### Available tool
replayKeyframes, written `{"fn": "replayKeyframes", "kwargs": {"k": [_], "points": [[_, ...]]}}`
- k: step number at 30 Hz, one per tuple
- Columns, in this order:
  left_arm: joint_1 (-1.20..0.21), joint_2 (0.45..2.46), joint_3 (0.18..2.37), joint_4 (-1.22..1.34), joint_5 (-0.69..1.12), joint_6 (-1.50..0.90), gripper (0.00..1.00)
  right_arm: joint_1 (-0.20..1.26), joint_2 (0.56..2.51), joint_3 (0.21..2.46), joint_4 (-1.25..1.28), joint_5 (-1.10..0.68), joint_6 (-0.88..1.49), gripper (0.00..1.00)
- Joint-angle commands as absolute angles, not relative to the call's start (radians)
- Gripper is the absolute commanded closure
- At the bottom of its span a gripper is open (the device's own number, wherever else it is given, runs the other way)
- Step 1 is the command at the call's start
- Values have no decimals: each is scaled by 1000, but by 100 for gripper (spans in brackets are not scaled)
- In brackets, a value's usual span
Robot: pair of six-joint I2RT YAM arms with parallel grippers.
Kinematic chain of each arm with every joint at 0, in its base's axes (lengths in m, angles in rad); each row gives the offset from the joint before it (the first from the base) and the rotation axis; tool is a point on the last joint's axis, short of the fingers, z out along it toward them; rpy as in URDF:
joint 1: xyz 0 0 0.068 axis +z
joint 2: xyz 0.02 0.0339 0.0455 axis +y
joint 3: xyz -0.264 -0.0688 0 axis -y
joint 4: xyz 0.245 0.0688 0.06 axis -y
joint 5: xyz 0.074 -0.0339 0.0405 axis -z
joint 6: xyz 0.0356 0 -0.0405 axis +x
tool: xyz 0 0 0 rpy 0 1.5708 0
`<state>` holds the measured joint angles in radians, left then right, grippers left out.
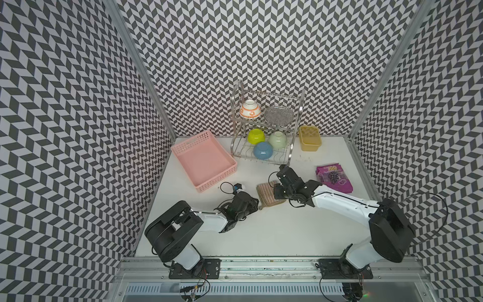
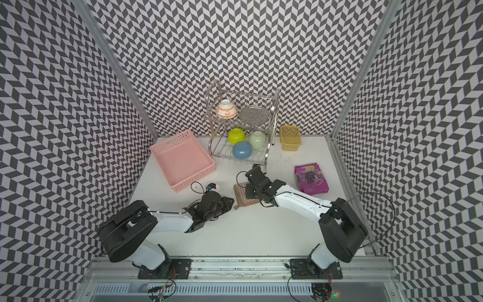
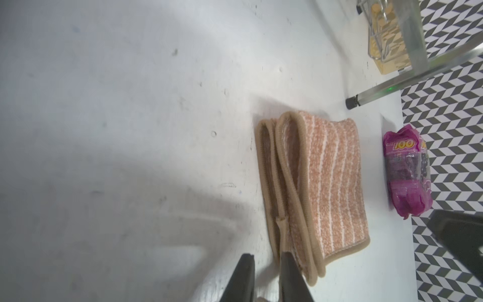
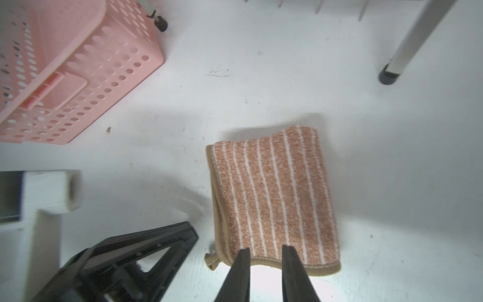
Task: Fold the square dishcloth
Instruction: Smooth out the cleaning item at the center of the board.
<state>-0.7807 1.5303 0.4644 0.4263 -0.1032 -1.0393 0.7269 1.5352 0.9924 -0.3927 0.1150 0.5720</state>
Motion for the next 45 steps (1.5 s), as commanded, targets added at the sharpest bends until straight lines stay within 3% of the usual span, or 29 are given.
{"fn": "replayKeyframes", "kwargs": {"k": [1, 7, 19, 45], "points": [[-801, 1478, 496, 315, -202, -992, 78, 696, 1500, 953, -375, 167, 573, 76], [-853, 1459, 616, 246, -237, -836, 76, 614, 1479, 881, -325, 91, 549, 76], [-873, 1673, 796, 257, -116, -739, 75, 589, 1517, 832, -232, -68, 524, 76], [-806, 1709, 664, 272, -138, -741, 78, 589, 1603, 733, -135, -129, 551, 78]]}}
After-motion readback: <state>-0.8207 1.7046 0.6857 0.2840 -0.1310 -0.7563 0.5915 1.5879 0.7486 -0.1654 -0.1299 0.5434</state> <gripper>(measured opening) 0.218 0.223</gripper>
